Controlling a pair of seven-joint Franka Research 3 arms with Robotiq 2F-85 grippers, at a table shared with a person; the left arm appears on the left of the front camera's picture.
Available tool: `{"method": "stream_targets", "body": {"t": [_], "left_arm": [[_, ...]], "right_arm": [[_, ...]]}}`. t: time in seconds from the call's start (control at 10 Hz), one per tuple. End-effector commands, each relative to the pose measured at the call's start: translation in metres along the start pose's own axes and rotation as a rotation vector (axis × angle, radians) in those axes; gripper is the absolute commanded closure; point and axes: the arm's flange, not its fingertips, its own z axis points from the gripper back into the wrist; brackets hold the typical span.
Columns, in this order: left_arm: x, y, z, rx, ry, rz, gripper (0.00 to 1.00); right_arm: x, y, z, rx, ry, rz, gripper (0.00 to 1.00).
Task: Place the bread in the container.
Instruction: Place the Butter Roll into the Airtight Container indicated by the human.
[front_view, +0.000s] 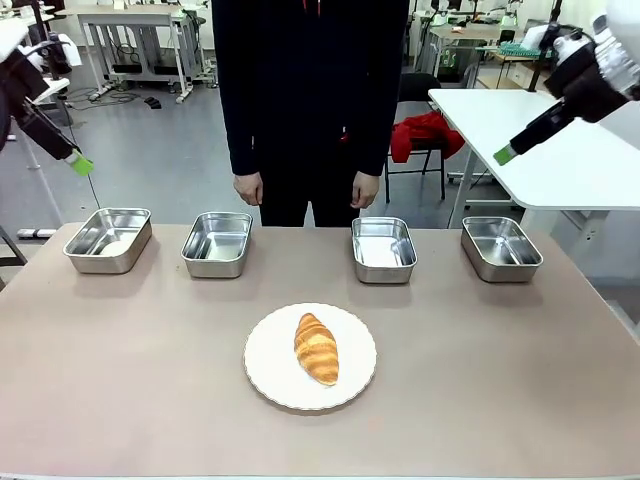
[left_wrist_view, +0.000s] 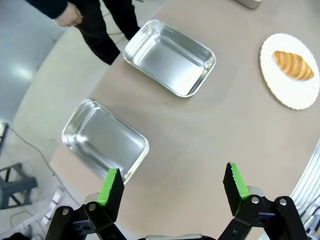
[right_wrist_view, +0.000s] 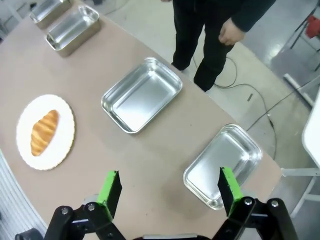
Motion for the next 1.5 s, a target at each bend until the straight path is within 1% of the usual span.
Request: {"method": "stream_targets", "body": {"t": [0.0,0.1,0.2,0.4,0.5,0.7,0.9,1.0,1.1,1.4], "left_arm": [[-0.027,0.034,0.023,-0.036,-0.086,0.004,0.0],[-0.04,0.041,0.033,-0.08,-0.129,-0.04,0.0],[-0.057,0.049,0.045,-0.083,-0.163,-0.075,0.0],[-0.094,0.071,0.07,-0.078,-0.259,-0.098,0.0],[-0.105,0.081,0.072,-0.092,-0.288,-0.113,0.0],[-0.119,0.086,0.069,-0.098,-0.318,-0.145,0.0],[-0.131,0.085,0.073,-0.106,-0.352,-0.168,0.0],[-0.14,0.084,0.077,-0.105,-0.387,-0.194,0.0],[-0.147,0.086,0.077,-0.122,-0.414,-0.192,0.0],[-0.148,0.081,0.079,-0.096,-0.405,-0.179,0.0]], "right_arm": [[-0.025,-0.057,0.029,0.045,-0.089,0.017,0.0],[-0.043,-0.074,0.038,0.073,-0.13,0.036,0.0],[-0.062,-0.09,0.045,0.099,-0.164,0.052,0.0],[-0.1,-0.12,0.057,0.151,-0.206,0.112,0.0],[-0.114,-0.129,0.064,0.162,-0.24,0.127,0.0],[-0.139,-0.143,0.08,0.164,-0.331,0.125,0.0],[-0.153,-0.153,0.094,0.176,-0.364,0.118,0.0],[-0.157,-0.155,0.099,0.184,-0.379,0.123,0.0],[-0.16,-0.156,0.102,0.18,-0.385,0.123,0.0],[-0.161,-0.156,0.103,0.181,-0.403,0.122,0.0]]}}
